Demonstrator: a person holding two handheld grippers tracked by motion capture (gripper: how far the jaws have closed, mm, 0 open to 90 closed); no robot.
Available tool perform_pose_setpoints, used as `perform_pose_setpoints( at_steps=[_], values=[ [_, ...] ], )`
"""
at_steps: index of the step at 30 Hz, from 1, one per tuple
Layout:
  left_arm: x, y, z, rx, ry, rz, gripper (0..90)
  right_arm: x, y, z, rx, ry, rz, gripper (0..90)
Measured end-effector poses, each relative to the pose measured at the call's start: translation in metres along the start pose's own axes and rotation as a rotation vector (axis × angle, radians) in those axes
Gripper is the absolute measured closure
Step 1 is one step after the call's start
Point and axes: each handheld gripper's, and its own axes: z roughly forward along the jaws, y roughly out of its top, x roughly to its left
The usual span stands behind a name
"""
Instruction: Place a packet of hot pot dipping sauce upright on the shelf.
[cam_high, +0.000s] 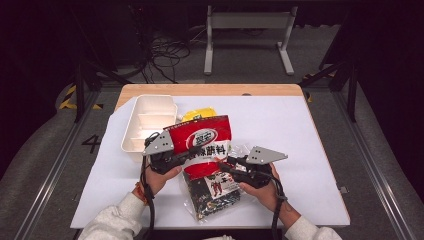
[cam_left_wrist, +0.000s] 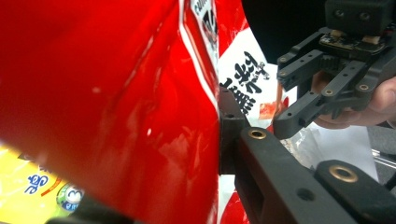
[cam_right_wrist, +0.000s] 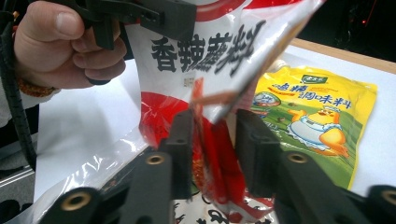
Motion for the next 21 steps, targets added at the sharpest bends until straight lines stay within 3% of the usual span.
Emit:
perform_pose_setpoints(
  at_steps=[5, 9, 14, 19, 21],
  values=[
    [-0.001, 0.003, -0.004, -0.003, -0.004, 0.013, 90.0, -0.001, -0.001, -0.008, 0.015, -0.015, 0.008, 49.0],
    [0.000, 0.005, -0.009, -0.010, 0.002, 0.023, 90.0, -0.003, -0.004, -0.025, 0.027, -0.040, -0.001, 41.6],
    [0.000, 0.009, -0.017, -0.012, 0.014, 0.042, 90.0, -0.013, -0.004, -0.050, 0.033, -0.133, -0.025, 33.9],
    [0.003, 0.014, -0.026, -0.013, 0.041, 0.053, 90.0, -0.030, -0.008, -0.069, 0.014, -0.218, 0.023, 31.9],
    [0.006, 0.017, -0.030, -0.028, 0.043, 0.047, 90.0, -0.035, -0.011, -0.073, 0.013, -0.230, 0.037, 31.7]
  ],
)
